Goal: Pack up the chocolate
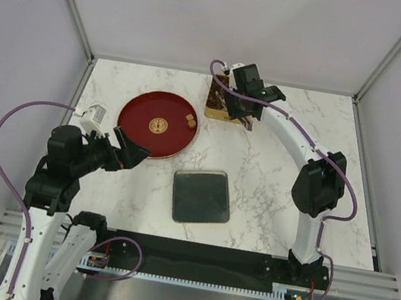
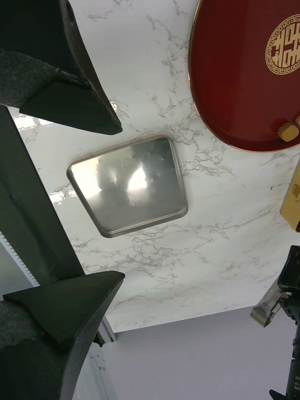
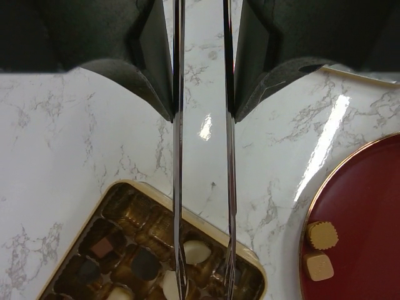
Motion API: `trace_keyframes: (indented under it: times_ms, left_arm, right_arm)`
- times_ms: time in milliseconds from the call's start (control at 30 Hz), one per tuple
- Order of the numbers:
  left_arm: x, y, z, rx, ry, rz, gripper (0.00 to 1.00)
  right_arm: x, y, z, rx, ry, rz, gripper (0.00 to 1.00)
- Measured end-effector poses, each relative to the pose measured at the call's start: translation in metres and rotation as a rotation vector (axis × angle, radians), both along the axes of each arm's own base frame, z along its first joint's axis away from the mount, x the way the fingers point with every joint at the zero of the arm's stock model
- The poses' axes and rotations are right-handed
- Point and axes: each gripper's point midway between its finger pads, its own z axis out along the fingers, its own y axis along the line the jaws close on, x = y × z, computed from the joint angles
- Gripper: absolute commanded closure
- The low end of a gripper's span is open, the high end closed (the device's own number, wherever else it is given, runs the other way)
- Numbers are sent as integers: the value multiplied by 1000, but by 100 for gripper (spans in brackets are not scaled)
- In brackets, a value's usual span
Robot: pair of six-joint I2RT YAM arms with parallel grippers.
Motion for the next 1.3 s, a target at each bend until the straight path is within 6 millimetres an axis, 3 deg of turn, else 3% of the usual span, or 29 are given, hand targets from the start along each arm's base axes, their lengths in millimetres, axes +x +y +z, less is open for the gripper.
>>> trace_keyframes:
  times_ms: [133,467,933,1300]
  left_arm:
    - [0,0,0,0,0,0,2]
    - [0,0,0,0,-1,0,2]
    - [0,0,0,0,-1,0,2]
    - [0,0,0,0,-2,0,2]
  right_arm:
    - [-13,22,-2,2,5,51,53]
    - [-68,80,-26,-27,59,213,52]
    - [-78,87,-33,-24,73,188,51]
    - [-86,89,-64,-78,132,154,50]
